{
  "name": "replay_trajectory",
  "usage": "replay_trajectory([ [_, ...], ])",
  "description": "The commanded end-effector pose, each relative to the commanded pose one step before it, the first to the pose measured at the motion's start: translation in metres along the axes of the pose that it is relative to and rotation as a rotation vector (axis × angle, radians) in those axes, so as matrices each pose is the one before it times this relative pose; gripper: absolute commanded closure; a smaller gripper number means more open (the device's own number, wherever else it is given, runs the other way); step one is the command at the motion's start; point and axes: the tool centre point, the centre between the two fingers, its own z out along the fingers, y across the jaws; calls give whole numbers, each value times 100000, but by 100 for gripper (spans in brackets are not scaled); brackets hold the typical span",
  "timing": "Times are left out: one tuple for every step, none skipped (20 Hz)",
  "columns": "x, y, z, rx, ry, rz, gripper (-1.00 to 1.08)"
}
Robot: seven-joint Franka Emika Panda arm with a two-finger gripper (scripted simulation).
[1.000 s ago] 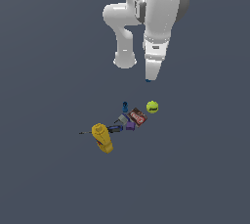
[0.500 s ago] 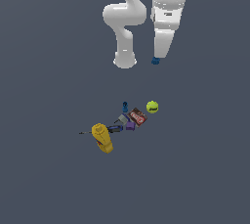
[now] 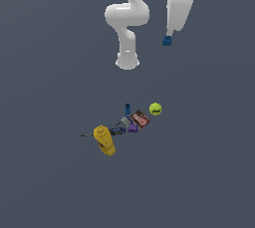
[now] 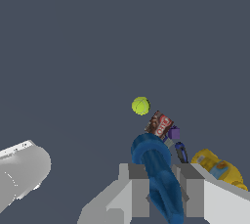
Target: Pick up a designated object from a clutter of objects.
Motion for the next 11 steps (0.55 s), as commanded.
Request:
replay_trajectory([
  [231,-69,-1401,96,-53,27,108],
  [73,-2,-438,-10,-19,44,108],
  [74,-3,-388,0,0,0,108],
  [66,1,-338,0,0,0,108],
  [59,5,-288,0,0,0,108],
  [51,8,-238,0,0,0,108],
  [43,9,-189,0,0,0,108],
  [16,19,-144,-2,-1,49,108],
  [25,9,-100,0,0,0,108],
  [15,6,-58,0,0,0,108],
  [5,2,-19,0,0,0,108],
])
